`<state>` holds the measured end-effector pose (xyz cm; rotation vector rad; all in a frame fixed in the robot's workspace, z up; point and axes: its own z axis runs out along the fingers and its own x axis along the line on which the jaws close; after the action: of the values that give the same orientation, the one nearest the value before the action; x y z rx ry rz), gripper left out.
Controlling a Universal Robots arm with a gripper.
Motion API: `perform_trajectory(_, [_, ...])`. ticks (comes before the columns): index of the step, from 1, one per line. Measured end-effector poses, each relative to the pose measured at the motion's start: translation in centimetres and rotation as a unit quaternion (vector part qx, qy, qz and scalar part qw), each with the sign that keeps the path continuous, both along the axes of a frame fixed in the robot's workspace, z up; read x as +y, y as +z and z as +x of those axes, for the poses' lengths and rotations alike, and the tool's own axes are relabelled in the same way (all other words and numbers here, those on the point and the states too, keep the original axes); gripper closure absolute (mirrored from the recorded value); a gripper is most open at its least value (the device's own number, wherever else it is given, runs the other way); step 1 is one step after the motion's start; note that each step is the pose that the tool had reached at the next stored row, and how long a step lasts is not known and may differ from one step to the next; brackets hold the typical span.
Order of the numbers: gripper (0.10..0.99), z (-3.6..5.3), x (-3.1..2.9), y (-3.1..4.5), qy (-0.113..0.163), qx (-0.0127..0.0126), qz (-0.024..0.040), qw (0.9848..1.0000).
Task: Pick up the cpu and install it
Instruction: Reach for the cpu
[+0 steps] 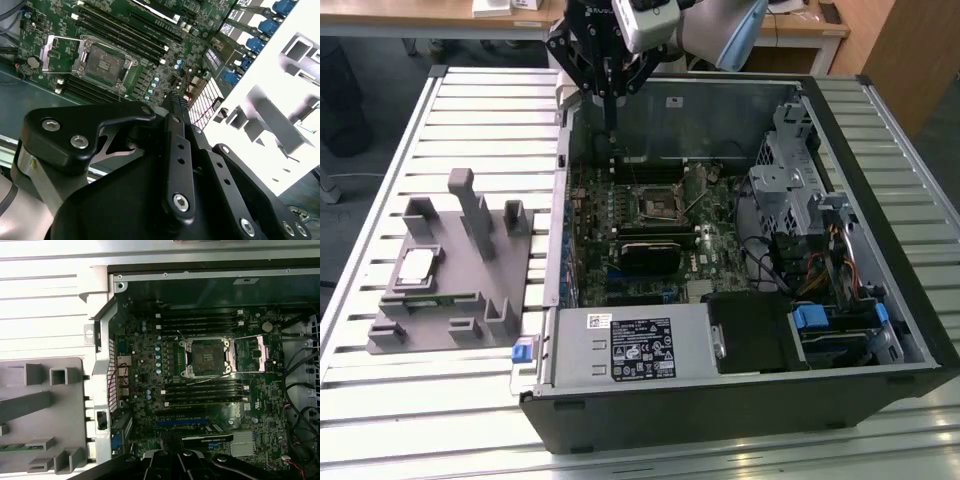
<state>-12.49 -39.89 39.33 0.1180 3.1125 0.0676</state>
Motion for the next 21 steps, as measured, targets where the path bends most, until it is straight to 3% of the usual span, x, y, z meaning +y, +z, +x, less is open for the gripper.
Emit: perform_trajectory(21, [0.98, -0.61, 0.0, -0.02, 0.0, 0.0, 0.0, 1.0])
